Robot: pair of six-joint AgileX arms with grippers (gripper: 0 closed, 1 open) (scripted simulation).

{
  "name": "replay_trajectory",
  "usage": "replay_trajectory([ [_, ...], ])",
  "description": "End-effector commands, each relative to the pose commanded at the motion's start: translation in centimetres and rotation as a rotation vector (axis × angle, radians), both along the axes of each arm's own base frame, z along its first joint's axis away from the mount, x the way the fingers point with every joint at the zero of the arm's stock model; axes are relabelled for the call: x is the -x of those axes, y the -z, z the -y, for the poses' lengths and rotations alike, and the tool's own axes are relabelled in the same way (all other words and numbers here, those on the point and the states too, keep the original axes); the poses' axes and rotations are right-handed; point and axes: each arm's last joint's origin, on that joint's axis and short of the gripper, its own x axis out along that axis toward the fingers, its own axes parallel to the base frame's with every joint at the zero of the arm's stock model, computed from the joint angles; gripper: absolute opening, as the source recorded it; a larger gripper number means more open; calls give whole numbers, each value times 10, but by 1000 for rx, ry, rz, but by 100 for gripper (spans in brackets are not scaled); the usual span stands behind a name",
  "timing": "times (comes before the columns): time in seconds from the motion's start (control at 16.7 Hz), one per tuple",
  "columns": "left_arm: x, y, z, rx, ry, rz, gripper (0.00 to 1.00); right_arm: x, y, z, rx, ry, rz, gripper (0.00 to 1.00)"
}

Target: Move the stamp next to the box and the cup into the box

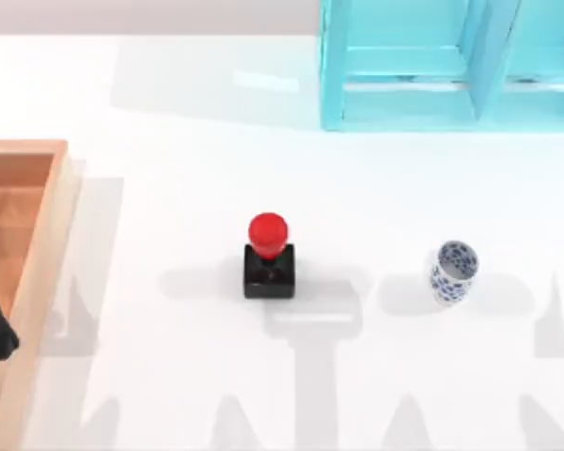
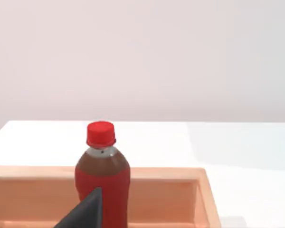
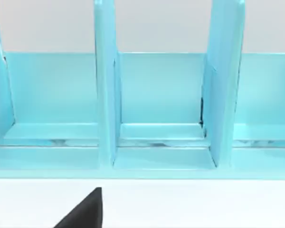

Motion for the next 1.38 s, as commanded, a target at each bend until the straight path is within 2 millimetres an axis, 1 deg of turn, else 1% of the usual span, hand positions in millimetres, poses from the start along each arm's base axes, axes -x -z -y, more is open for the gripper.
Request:
replay_trajectory([
  [0.18, 0, -2, 0, 3, 2, -4, 100, 0, 0, 0, 0, 0, 0, 100],
  [0.3, 0, -11, 1, 20, 12, -27, 100, 0, 0, 0, 0, 0, 0, 100],
  [0.54, -6, -43, 6, 81, 48, -160, 100, 0, 0, 0, 0, 0, 0, 100],
  [0.72, -21, -74, 14, 131, 76, -334, 100, 0, 0, 0, 0, 0, 0, 100],
  [0.9, -50, -102, 28, 167, 97, -556, 100, 0, 0, 0, 0, 0, 0, 100],
  [1.08, -91, -122, 50, 176, 102, -798, 100, 0, 0, 0, 0, 0, 0, 100],
  [1.2, -122, -128, 72, 167, 97, -956, 100, 0, 0, 0, 0, 0, 0, 100],
  [1.38, -167, -126, 112, 132, 77, -1173, 100, 0, 0, 0, 0, 0, 0, 100],
])
